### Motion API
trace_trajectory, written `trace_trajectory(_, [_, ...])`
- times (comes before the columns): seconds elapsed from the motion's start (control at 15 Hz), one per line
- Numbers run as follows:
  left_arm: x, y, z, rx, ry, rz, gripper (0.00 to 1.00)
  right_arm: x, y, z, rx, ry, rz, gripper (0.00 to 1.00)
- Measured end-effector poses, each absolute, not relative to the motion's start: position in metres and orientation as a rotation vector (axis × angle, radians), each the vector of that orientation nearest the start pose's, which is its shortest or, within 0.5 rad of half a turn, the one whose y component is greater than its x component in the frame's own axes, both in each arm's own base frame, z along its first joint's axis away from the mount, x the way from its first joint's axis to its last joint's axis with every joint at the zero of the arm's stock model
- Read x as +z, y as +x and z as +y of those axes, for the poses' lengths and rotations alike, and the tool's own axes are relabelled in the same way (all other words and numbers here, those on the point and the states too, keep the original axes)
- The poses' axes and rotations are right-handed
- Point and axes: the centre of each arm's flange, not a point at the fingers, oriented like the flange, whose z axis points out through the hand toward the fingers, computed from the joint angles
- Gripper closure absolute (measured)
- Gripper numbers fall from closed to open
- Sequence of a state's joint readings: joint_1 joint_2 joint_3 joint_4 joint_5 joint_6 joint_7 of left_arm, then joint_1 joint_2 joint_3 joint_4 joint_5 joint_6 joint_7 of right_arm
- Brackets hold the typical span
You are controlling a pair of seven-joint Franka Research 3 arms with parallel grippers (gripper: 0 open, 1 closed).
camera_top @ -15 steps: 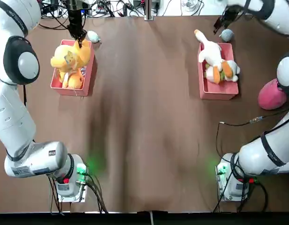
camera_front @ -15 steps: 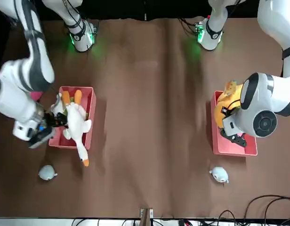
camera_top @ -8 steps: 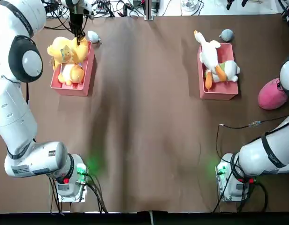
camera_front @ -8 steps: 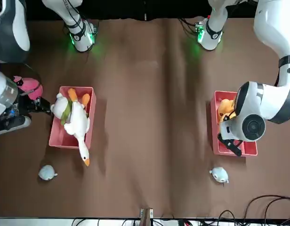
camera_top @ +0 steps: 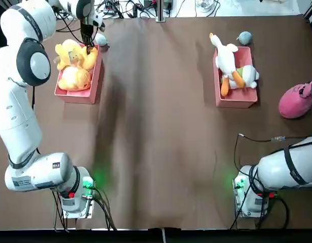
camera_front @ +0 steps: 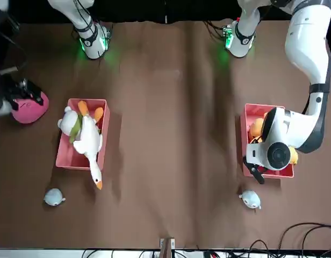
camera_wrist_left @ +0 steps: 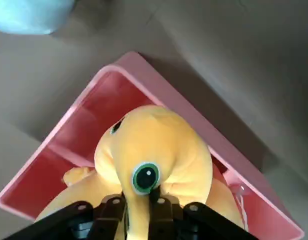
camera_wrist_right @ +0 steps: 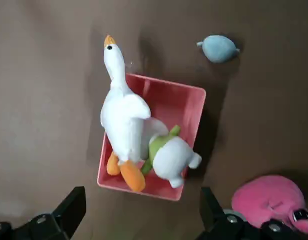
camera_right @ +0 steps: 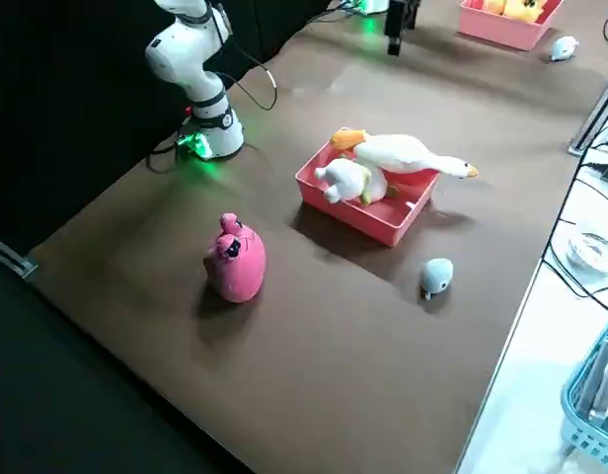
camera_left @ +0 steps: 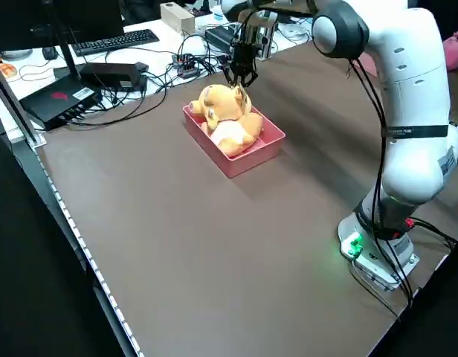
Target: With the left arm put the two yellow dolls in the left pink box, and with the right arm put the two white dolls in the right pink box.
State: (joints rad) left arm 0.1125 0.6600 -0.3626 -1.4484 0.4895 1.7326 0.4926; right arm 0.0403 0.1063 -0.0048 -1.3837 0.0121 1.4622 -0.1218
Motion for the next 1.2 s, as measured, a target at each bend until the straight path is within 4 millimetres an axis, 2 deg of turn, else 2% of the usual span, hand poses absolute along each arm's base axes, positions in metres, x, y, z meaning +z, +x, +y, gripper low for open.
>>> trace_trajectory(0.13, [0.287, 0.675, -0.086, 0.535, -2.633, 1.231, 0.85, 0.65, 0.565, 0.014, 0.041, -3.121, -0.227, 0.0])
trace_trajectory(0.27, [0.278, 0.672, -0.088, 0.557, -2.647, 1.238, 0.85, 0.645, 0.556, 0.01, 0.064, -3.121, -0.206, 0.0])
trace_trajectory(0.6, [0.27, 0.667, -0.094, 0.576, -2.681, 1.243, 0.86, 0.64, 0.552, 0.01, 0.075, -3.126, -0.166, 0.02])
trace_trajectory(0.73, [0.271, 0.668, -0.089, 0.569, -2.703, 1.229, 0.73, 0.647, 0.552, 0.01, 0.046, -3.128, -0.149, 0.02])
trace_trajectory(0.8, [0.278, 0.671, -0.084, 0.551, -2.718, 1.203, 0.55, 0.655, 0.551, 0.011, 0.022, -3.13, -0.116, 0.02])
trace_trajectory(0.87, [0.285, 0.672, -0.079, 0.534, -2.728, 1.181, 0.44, 0.657, 0.55, 0.011, 0.015, -3.131, -0.103, 0.02])
trace_trajectory(1.0, [0.307, 0.675, -0.064, 0.494, -2.748, 1.138, 0.25, 0.659, 0.55, 0.012, 0.007, -3.131, -0.092, 0.02])
trace_trajectory(1.13, [0.339, 0.674, -0.051, 0.461, -2.801, 1.069, 0.06, 0.659, 0.55, 0.013, 0.005, -3.132, -0.066, 0.02])
trace_trajectory(1.2, [0.357, 0.672, -0.046, 0.447, -2.829, 1.012, 0.0, 0.659, 0.55, 0.014, 0.004, -3.132, -0.05, 0.01])
